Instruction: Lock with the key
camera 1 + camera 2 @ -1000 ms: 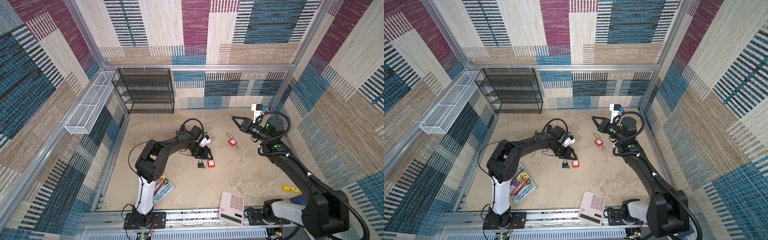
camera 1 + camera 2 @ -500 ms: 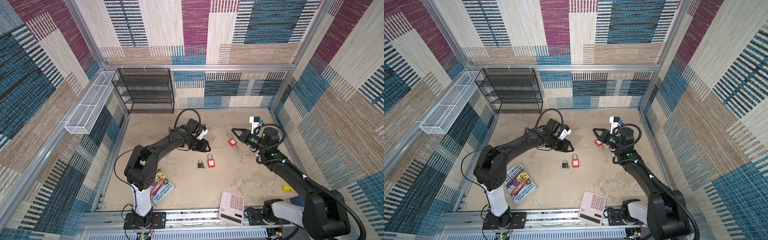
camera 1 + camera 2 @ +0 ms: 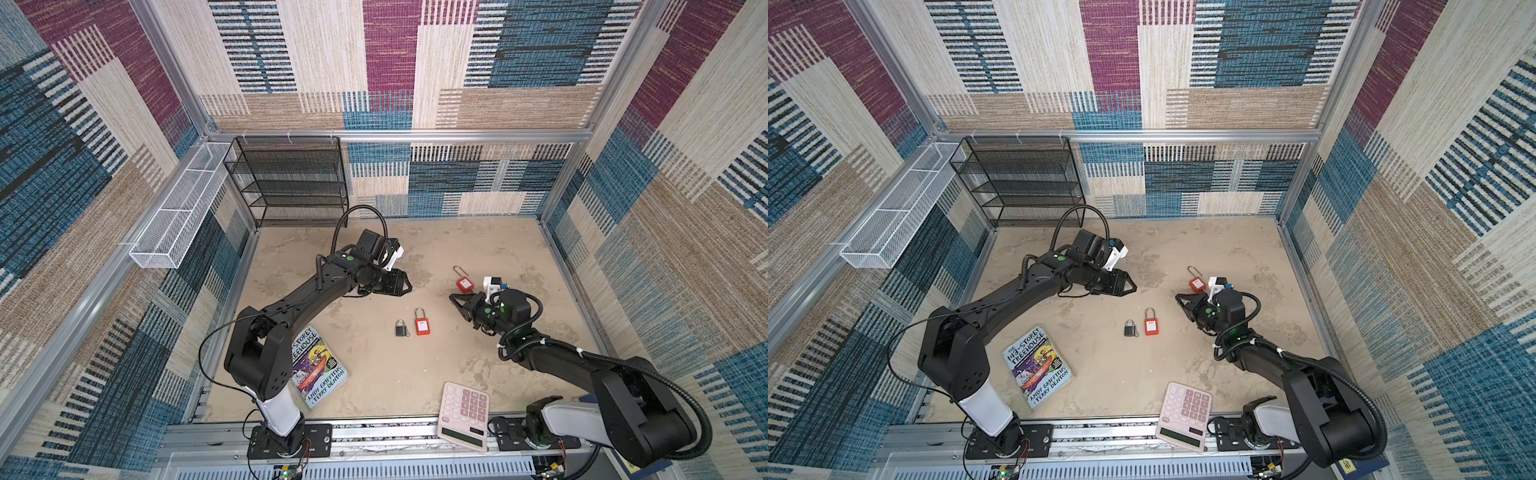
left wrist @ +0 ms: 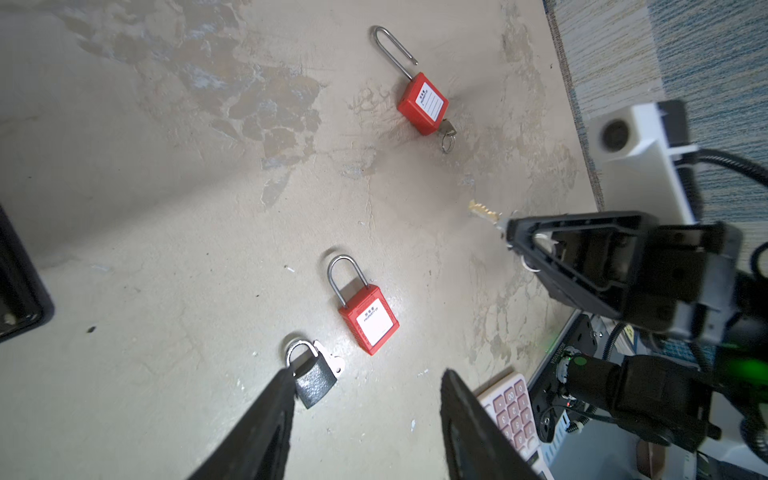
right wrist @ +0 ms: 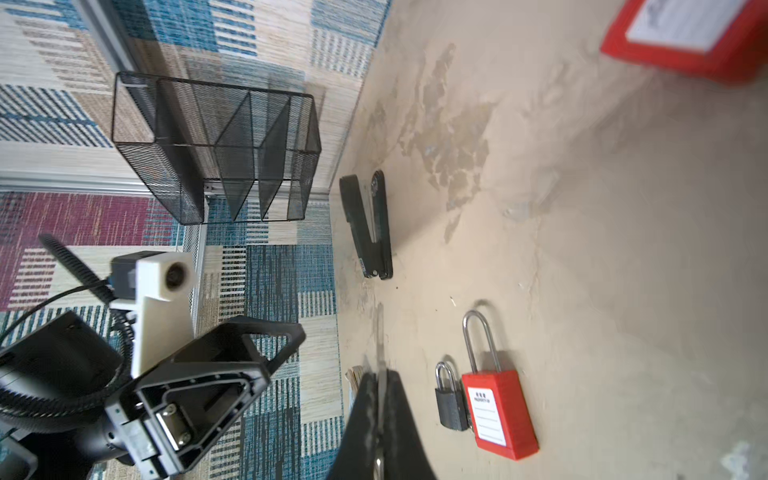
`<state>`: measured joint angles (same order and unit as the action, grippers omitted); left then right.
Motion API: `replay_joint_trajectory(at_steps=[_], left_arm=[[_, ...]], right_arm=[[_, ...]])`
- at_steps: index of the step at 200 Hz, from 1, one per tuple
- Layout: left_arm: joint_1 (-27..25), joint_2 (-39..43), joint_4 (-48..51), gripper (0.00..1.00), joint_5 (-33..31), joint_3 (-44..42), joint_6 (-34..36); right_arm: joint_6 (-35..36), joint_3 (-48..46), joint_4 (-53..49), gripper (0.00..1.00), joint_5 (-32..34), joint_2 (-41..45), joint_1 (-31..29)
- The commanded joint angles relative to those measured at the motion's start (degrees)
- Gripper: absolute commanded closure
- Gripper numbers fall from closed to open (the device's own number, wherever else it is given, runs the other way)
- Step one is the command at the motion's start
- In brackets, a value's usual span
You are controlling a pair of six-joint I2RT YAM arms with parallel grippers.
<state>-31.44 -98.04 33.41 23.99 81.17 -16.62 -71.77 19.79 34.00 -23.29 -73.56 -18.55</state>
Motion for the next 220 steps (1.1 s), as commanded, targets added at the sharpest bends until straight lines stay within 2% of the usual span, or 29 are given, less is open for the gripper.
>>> replay_joint_trajectory(at_steps=[1, 39, 85, 116, 156, 220], left_arm=[[0.2, 2.2, 3.4, 0.42, -4.3, 0.1, -0.7], [1.6, 5.2, 5.4, 0.42, -5.8, -0.6, 0.2], [1.8, 6.4, 5.6, 0.42, -7.4, -2.2, 0.1], [1.8, 6.8, 6.0, 0.42, -8.3, -3.0, 0.3], [1.8, 7.0, 6.0, 0.42, -8.5, -3.1, 0.5], [1.8, 6.8, 6.0, 0.42, -7.7, -3.4, -0.1]], right_arm=[[-8.4, -2.1, 6.3, 1.0, 6.8, -0.9, -1.9], [-11.7, -3.4, -0.4, 1.0, 17.7, 2.3, -7.7], [-13.3, -2.8, -4.5, 1.0, 21.3, 2.0, -10.3], [-14.0, -2.7, -1.8, 1.0, 19.9, -1.0, -11.7], [-15.0, -2.2, -0.9, 1.0, 22.0, -3.3, -15.7], [-16.6, -2.9, 5.9, 1.0, 21.5, -9.5, -17.4]])
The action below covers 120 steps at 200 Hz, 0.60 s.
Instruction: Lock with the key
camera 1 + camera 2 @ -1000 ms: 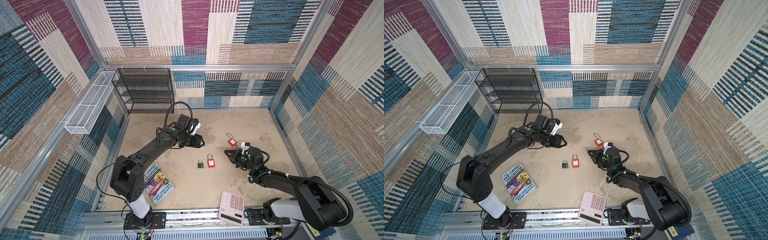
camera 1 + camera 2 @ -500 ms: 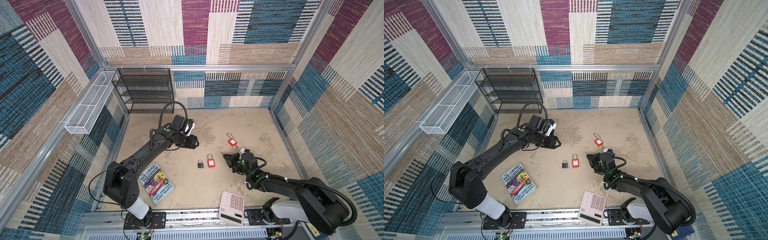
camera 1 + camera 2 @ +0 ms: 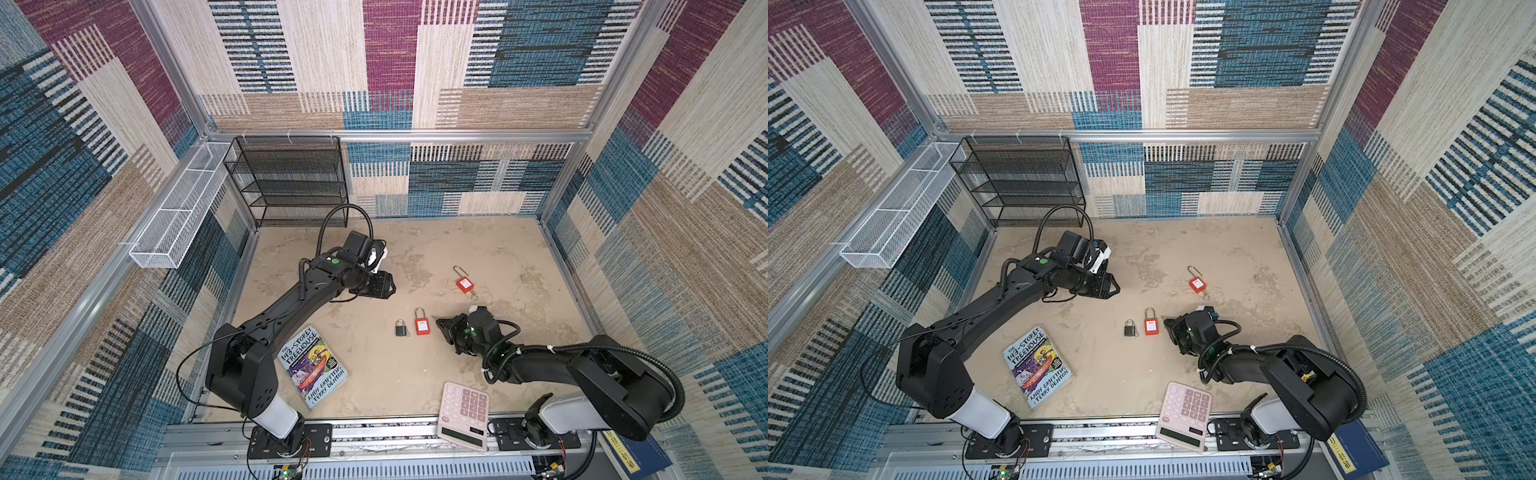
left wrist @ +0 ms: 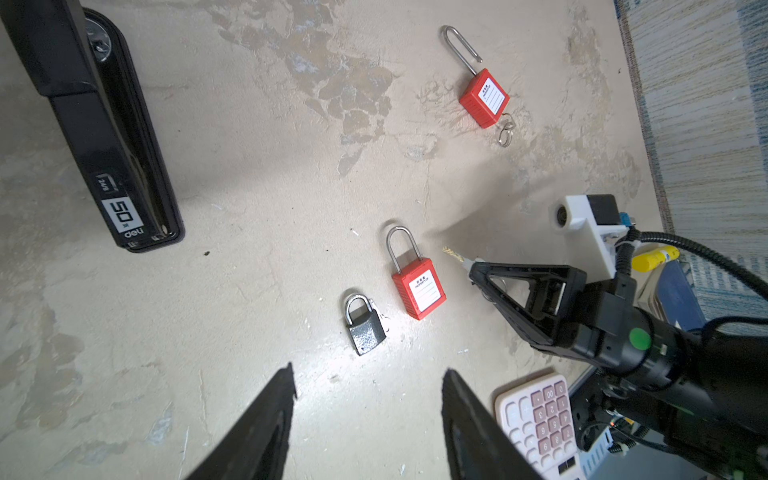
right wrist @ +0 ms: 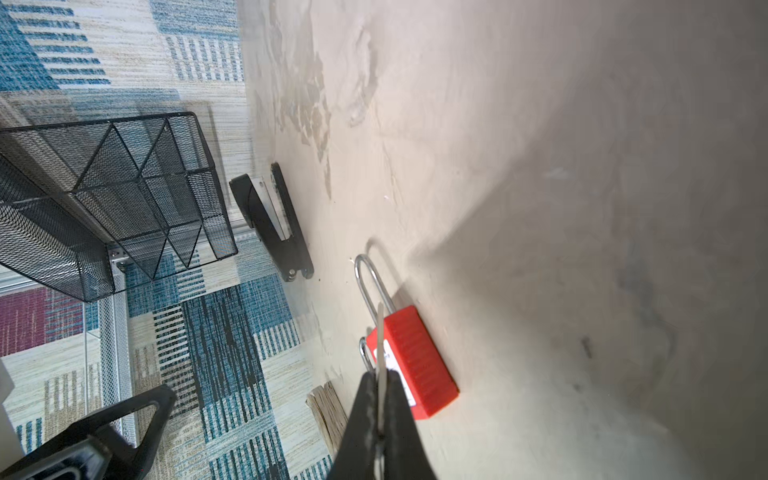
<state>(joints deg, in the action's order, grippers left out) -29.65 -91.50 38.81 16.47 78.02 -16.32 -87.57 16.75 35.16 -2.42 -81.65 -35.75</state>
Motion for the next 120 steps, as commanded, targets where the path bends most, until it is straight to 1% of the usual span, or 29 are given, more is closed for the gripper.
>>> replay_joint_trajectory(at_steps=[1, 32, 77, 120], left_arm=[[0.0, 0.2, 0.6, 0.42, -0.2, -0.3, -0.3], [0.0, -0.1, 0.6, 0.42, -0.2, -0.6, -0.4], [0.0, 0.0, 0.6, 0.42, 0.1, -0.8, -0.3], [0.0, 0.3, 0.6, 0.42, 0.2, -0.6, -0.4]], right_arm=[[-0.8, 0.2, 4.9, 1.0, 0.6, -1.5, -0.2], [-0.7, 0.6, 6.7, 1.0, -0.3, -3.7, -0.5], [-0.9, -0.2, 7.6, 0.99, 1.4, -3.9, -0.8], [-1.0, 0.3, 9.3, 0.98, 0.3, -5.9, -0.8]])
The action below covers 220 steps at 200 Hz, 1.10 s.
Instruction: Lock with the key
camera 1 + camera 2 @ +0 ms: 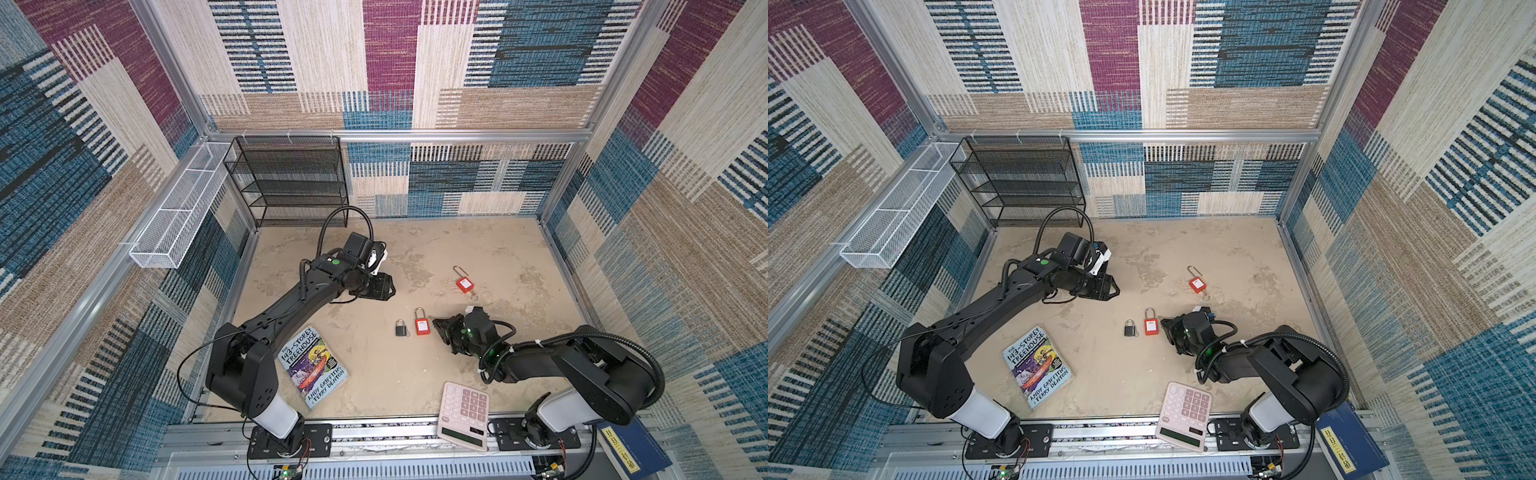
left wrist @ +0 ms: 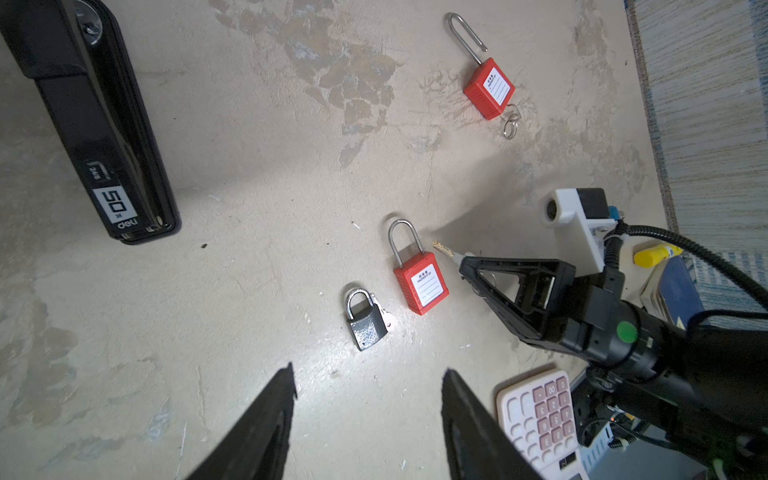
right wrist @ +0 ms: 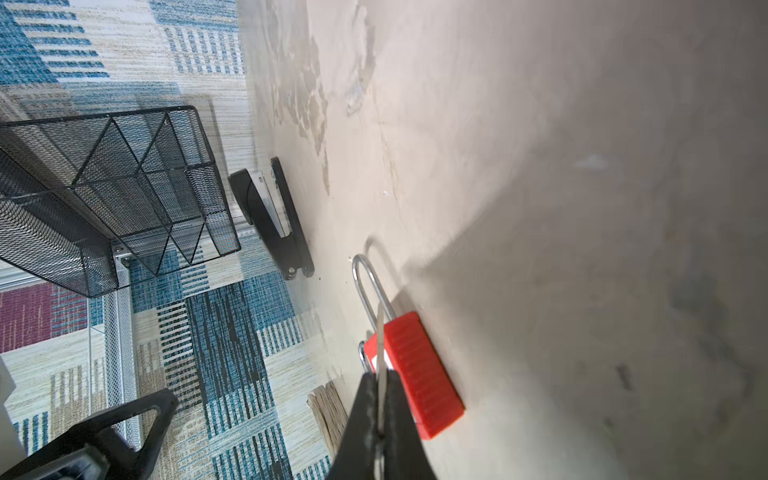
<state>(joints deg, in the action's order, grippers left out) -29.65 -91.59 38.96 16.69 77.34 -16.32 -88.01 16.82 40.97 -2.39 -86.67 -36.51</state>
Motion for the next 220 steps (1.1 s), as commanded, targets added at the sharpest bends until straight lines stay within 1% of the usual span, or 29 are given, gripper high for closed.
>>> replay_joint_trajectory(at_steps=[1, 32, 61, 86, 121, 140, 194, 220], left_arm=[[0.0, 0.3, 0.4, 0.42, 0.1, 0.1, -0.4], [0.0, 0.5, 0.3, 0.42, 0.8, 0.1, -0.5], [0.0, 0.5, 0.3, 0.42, 0.9, 0.2, -0.5], [0.0, 0.6, 0.0, 0.42, 1.7, 0.2, -0.8], [0.0, 0.5, -0.1, 0.42, 1.8, 0.2, -1.0], [0.0, 0.5, -0.1, 0.42, 1.9, 0.3, -1.0], [0.0, 0.6, 0.1, 0.42, 1.9, 0.4, -0.9], [0.0, 0.5, 0.1, 0.42, 2.1, 0.5, -0.9]], right_arm=[[-0.6, 0.2, 3.6, 0.98, 0.3, -0.9, -0.1], [-0.6, 0.6, 3.5, 0.97, 0.5, -1.6, 0.0], [-1.0, 0.8, 3.1, 0.93, 0.3, -2.2, 0.0], [-1.5, 0.7, 3.1, 0.86, 0.5, -2.3, -0.1], [-1.6, 0.4, 2.4, 0.85, 0.7, -2.0, -0.1], [-1.8, 0.3, 2.3, 0.83, 0.7, -1.8, -0.1], [-2.1, 1.0, -4.2, 0.64, 2.0, 0.9, -0.1], [-2.5, 1.7, -7.4, 0.53, 2.5, 1.6, -0.1]])
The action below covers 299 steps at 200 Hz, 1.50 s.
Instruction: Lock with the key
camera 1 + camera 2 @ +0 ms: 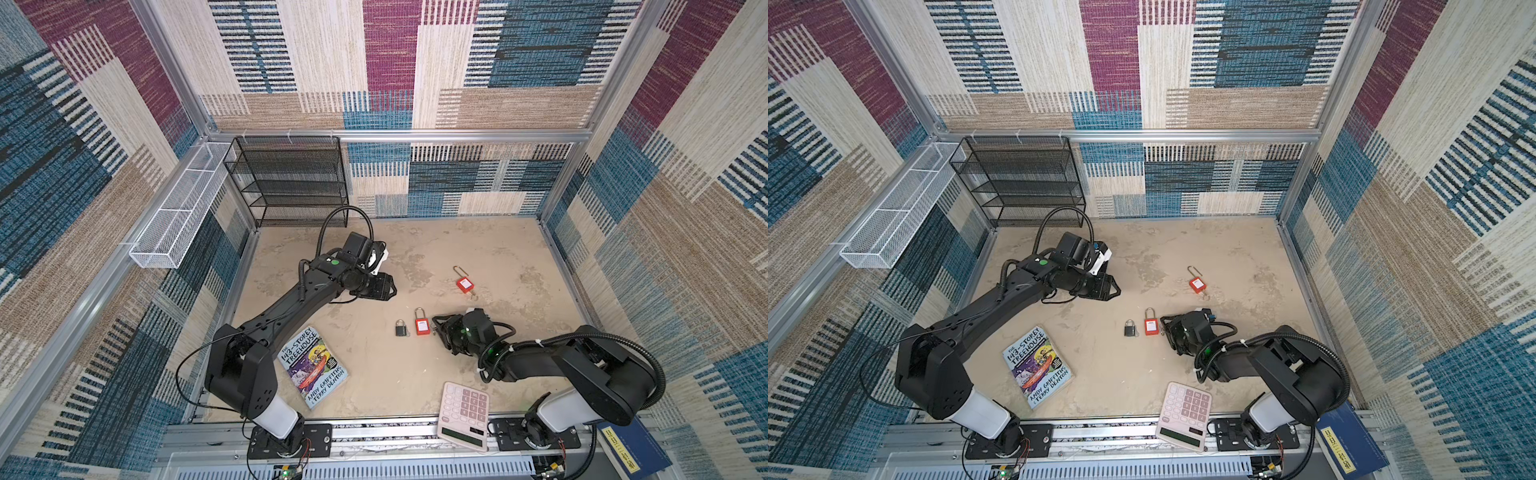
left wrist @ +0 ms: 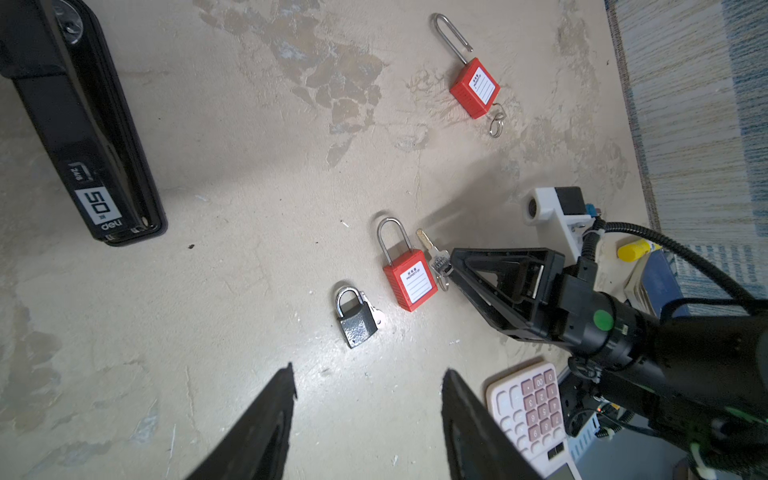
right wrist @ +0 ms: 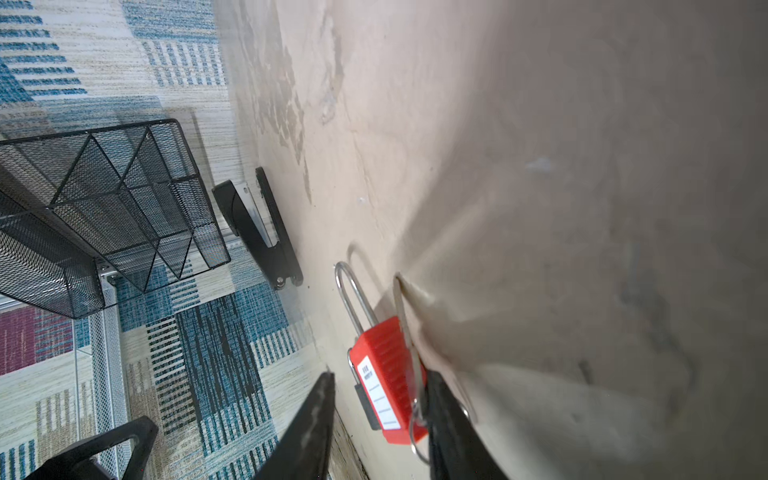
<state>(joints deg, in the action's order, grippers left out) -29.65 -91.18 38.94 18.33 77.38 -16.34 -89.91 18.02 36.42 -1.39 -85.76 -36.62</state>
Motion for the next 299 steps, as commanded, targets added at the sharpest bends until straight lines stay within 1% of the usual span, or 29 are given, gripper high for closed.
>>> replay_joint_trajectory(at_steps=[1, 42, 76, 93, 117, 125, 150, 168, 174, 183, 195, 207, 226, 245, 262, 299], left_arm=[[0.0, 0.1, 0.1, 0.42, 0.5, 0.5, -0.9], [0.1, 0.5, 0.3, 0.42, 0.2, 0.5, -0.8], [0.1, 0.5, 0.4, 0.42, 0.2, 0.4, -0.7], [0.1, 0.4, 0.4, 0.42, 0.2, 0.4, -0.7], [0.0, 0.6, 0.6, 0.42, 0.6, 0.6, -0.3], [0.1, 0.7, 0.6, 0.42, 0.7, 0.6, -0.2], [0.1, 0.8, 0.7, 0.42, 0.7, 0.6, -0.2], [0.0, 0.6, 0.7, 0.42, 1.4, 0.7, -0.4], [0.0, 0.5, 0.7, 0.42, 1.7, 0.9, -0.4], [0.0, 0.4, 0.7, 0.42, 2.0, 0.9, -0.5], [0.0, 0.4, 0.7, 0.42, 2.2, 1.0, -0.5], [0.1, 0.5, 0.7, 0.42, 2.1, 0.9, -0.5], [0.0, 0.4, 0.7, 0.42, 2.4, 1.1, -0.6], [0.1, 0.2, 0.7, 0.42, 2.7, 1.2, -0.8], [0.0, 0.3, 0.8, 0.42, 2.7, 1.1, -1.0], [0.1, 0.6, 0.7, 0.42, 3.0, 1.1, -1.1]], right_arm=[[-0.7, 0.5, -2.8, 0.53, 1.6, 0.7, 0.0], [-0.6, 0.8, -3.8, 0.44, 2.3, 1.2, 0.0], [-0.3, 1.0, -8.5, 0.34, 4.9, 4.1, 0.0], [0.1, 1.1, -12.7, 0.32, 7.7, 6.6, 0.0], [4.2, 3.0, -22.2, 0.22, 13.3, 12.3, 1.0], [7.0, 3.8, -25.0, 0.19, 14.6, 14.8, 2.1], [19.7, 6.5, -28.9, 0.18, 15.3, 20.3, 8.2], [31.6, 9.4, -30.8, 0.17, 12.0, 21.9, 14.6], [36.2, 10.5, -30.7, 0.16, 9.6, 21.9, 16.8], [42.4, 12.9, -32.1, 0.16, 6.0, 20.9, 20.0], [49.6, 17.5, -36.6, 0.15, 4.1, 18.7, 22.6], [57.7, 21.8, -40.0, 0.15, 1.5, 15.4, 24.0], [67.7, 29.1, -46.4, 0.14, -2.7, 8.0, 24.7], [74.5, 35.2, -52.1, 0.14, -5.6, 0.7, 24.9], [77.8, 38.9, -55.5, 0.14, -4.8, -3.7, 25.0], [82.9, 43.7, -58.4, 0.13, -2.9, -10.2, 25.0]])
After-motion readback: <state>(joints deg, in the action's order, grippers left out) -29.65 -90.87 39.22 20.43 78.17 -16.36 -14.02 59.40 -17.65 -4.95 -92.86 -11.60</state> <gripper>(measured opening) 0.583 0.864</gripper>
